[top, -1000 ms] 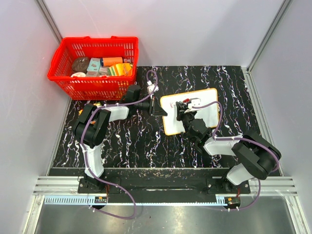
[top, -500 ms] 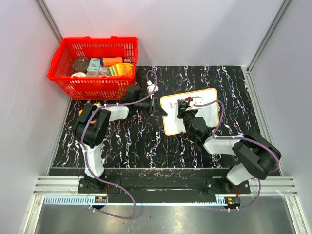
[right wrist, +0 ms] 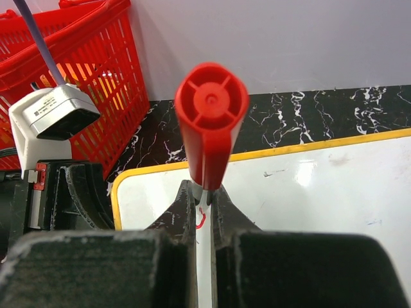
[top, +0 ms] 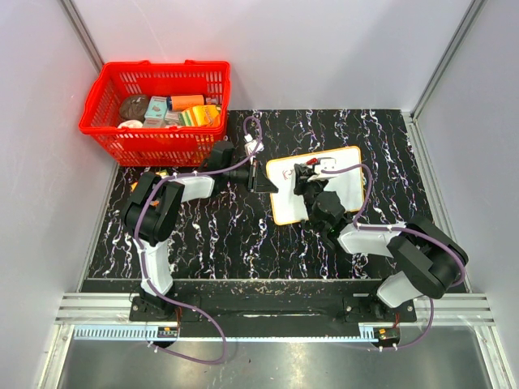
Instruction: Write a sentence on the whiteboard
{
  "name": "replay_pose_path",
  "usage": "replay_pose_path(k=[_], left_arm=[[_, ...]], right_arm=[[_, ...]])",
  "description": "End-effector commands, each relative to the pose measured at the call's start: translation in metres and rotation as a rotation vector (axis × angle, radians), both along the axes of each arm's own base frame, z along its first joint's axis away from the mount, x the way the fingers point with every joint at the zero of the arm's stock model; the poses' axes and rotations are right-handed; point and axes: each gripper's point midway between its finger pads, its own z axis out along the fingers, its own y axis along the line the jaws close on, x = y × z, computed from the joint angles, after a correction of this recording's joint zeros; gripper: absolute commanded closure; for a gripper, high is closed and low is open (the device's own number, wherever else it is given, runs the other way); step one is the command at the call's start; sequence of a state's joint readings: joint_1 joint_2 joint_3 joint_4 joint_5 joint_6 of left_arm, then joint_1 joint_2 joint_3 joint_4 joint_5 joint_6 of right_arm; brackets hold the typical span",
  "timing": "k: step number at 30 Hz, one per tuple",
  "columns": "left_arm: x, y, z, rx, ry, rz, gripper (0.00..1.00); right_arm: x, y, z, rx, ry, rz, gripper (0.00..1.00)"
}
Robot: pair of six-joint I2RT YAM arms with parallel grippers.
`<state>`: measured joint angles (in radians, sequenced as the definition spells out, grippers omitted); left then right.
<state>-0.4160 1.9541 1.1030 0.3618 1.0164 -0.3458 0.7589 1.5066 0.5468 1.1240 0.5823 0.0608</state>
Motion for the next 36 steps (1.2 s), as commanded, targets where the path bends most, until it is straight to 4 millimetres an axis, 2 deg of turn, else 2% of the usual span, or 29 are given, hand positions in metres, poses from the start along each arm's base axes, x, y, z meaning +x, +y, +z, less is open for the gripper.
replay_pose_path(k=[1,6,20,25,30,36], left_arm=[[-0.001,0.004,-0.038,0.090,-0.024,0.001,1.00],[-0.002,0.003,-0.039,0.092,-0.022,-0.001,1.00],[-0.001,0.003,-0.040,0.096,-0.023,0.002,1.00],[-0.001,0.003,-0.040,0.096,-0.021,0.002,1.00],[-0.001,0.003,-0.040,0.097,-0.023,0.001,1.00],[-0.002,0.003,-0.042,0.104,-0.019,0.002,1.00]], right_arm=[[0.000,-0.001,-0.004,0.016,0.024,0.007,1.00],[-0.004,-0.003,-0.014,0.013,0.049,0.012,1.00],[-0.012,-0.014,-0.026,0.014,0.082,-0.009,1.00],[-0.010,-0.021,-0.022,0.013,0.076,-0.051,1.00],[-0.006,-0.024,-0.010,0.024,0.054,-0.079,1.00],[-0.009,-0.020,0.005,0.036,0.021,-0.040,1.00]])
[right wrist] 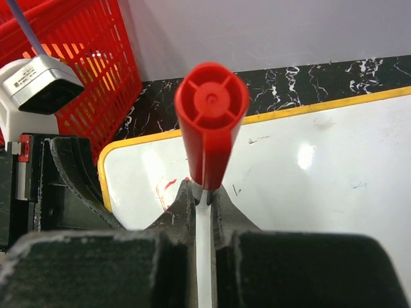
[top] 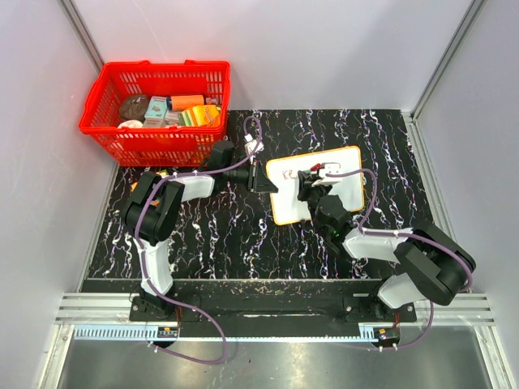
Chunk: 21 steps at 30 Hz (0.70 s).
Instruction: Write a sentence on the whiteboard
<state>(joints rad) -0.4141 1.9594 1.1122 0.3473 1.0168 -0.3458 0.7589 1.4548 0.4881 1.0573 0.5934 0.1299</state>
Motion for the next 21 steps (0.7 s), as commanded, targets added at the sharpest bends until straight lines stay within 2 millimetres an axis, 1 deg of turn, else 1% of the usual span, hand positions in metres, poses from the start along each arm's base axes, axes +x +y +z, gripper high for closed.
replay_pose_path(k=[1,2,3,5,8,10,11,13,14,21], left_arm=[[-0.002,0.002,-0.041,0.099,-0.031,-0.001,1.00],[-0.002,0.002,-0.041,0.101,-0.030,0.000,1.00],[-0.002,0.002,-0.041,0.101,-0.030,0.000,1.00],[-0.003,0.002,-0.041,0.101,-0.030,-0.002,1.00],[-0.002,0.002,-0.041,0.102,-0.031,-0.001,1.00],[-0.002,0.002,-0.041,0.103,-0.031,-0.001,1.00],[-0.003,0.002,-0.041,0.102,-0.030,-0.002,1.00],[-0.002,0.002,-0.041,0.103,-0.032,-0.002,1.00],[-0.003,0.002,-0.041,0.103,-0.032,-0.003,1.00],[-0.003,0.002,-0.041,0.105,-0.032,-0.004,1.00]], right_arm=[[0.001,-0.010,0.029,0.032,-0.058,-0.031,1.00],[-0.002,-0.011,0.029,0.033,-0.062,-0.025,1.00],[-0.004,-0.012,0.037,0.049,-0.082,-0.015,1.00],[-0.008,-0.013,0.044,0.062,-0.103,-0.004,1.00],[-0.008,-0.015,0.051,0.059,-0.116,-0.010,1.00],[-0.005,-0.015,0.048,0.040,-0.103,-0.025,1.00],[-0.003,-0.015,0.050,0.040,-0.107,-0.028,1.00],[-0.001,-0.012,0.045,0.025,-0.097,-0.024,1.00],[0.000,-0.011,0.047,0.027,-0.099,-0.024,1.00],[0.006,0.000,0.037,0.019,-0.077,0.000,1.00]])
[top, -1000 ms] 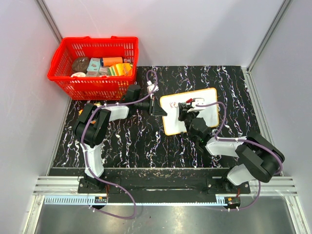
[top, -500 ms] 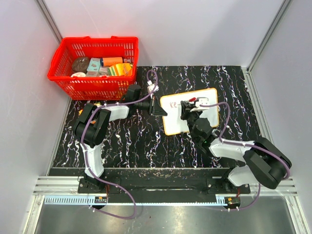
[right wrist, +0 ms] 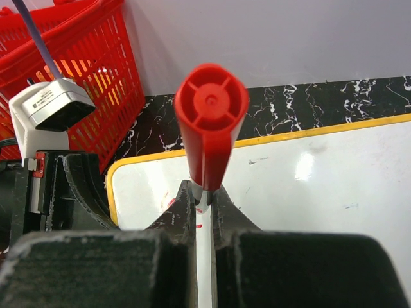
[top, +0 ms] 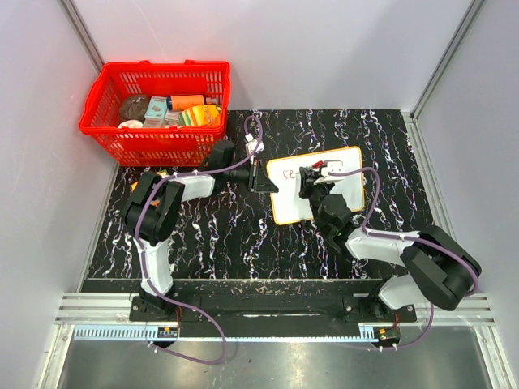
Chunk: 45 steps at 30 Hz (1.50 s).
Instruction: Write a sentence on the whiteboard
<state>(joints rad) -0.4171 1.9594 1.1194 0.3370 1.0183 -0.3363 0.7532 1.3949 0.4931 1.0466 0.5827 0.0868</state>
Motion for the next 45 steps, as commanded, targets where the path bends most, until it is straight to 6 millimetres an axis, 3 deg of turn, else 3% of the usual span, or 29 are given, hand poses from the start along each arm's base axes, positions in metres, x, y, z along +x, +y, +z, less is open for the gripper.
replay_pose_path(k=[1,10,26,40,45], left_arm=[[-0.003,0.003,-0.043,0.105,-0.026,0.004,1.00],[-0.004,0.001,-0.043,0.104,-0.027,-0.002,1.00],[-0.004,0.001,-0.044,0.111,-0.027,-0.004,1.00],[-0.004,0.001,-0.044,0.121,-0.031,-0.003,1.00],[-0.004,0.001,-0.045,0.121,-0.027,-0.006,1.00]], right_arm=[[0.008,0.005,0.014,0.027,-0.028,0.000,1.00],[0.013,0.007,0.003,0.026,-0.006,-0.016,1.00],[0.018,-0.018,0.003,0.029,0.006,-0.109,1.00],[0.023,-0.012,0.012,0.034,-0.009,-0.082,1.00],[0.022,-0.005,0.004,0.035,0.016,-0.046,1.00]])
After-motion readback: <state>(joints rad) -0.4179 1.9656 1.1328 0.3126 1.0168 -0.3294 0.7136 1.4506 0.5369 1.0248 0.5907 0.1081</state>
